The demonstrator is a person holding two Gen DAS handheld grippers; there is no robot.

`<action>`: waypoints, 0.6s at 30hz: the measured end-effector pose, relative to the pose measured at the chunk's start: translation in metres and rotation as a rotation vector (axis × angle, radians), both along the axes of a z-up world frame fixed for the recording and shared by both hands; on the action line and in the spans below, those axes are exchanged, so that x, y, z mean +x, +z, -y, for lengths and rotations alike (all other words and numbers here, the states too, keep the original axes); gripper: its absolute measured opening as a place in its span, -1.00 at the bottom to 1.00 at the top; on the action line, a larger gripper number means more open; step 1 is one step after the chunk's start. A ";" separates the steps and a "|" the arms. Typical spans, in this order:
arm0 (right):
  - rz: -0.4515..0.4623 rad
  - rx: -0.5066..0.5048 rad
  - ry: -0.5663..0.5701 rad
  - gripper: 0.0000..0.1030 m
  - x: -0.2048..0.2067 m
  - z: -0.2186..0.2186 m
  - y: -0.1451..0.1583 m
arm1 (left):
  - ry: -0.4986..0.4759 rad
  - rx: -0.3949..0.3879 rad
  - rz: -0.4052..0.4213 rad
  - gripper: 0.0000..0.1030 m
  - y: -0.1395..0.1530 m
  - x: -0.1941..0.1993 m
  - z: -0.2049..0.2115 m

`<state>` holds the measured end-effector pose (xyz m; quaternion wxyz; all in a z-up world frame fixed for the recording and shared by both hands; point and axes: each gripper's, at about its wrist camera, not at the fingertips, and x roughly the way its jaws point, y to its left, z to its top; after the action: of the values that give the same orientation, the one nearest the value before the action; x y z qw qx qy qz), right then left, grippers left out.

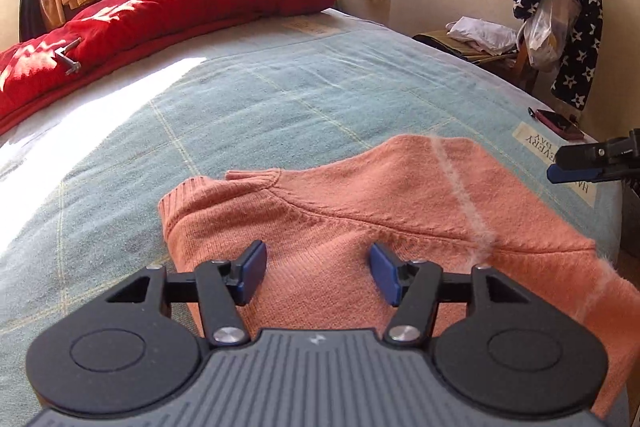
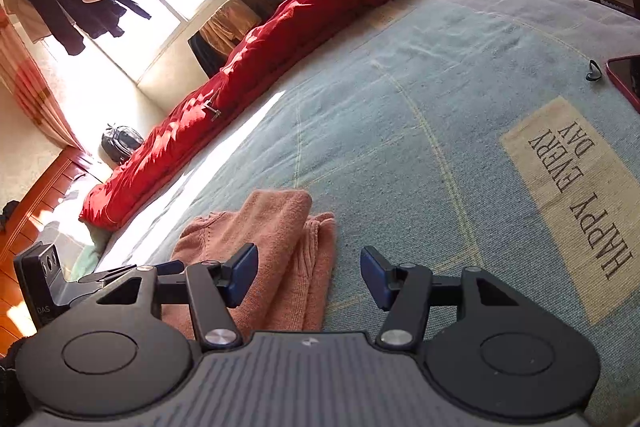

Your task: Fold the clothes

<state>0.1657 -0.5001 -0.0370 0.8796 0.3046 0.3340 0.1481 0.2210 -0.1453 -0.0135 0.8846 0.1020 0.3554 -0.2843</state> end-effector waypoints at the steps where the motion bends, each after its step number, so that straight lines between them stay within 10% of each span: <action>1: 0.005 0.006 0.008 0.20 0.005 -0.003 0.001 | -0.015 -0.007 0.017 0.04 0.005 -0.005 0.003; 18: -0.002 -0.226 0.198 -0.12 0.008 -0.063 0.007 | -0.137 0.005 -0.001 0.31 0.003 -0.044 0.006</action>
<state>0.1737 -0.4369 -0.0300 0.8891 0.1692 0.3778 0.1952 0.1767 -0.1508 -0.0101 0.8626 0.1280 0.3488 -0.3433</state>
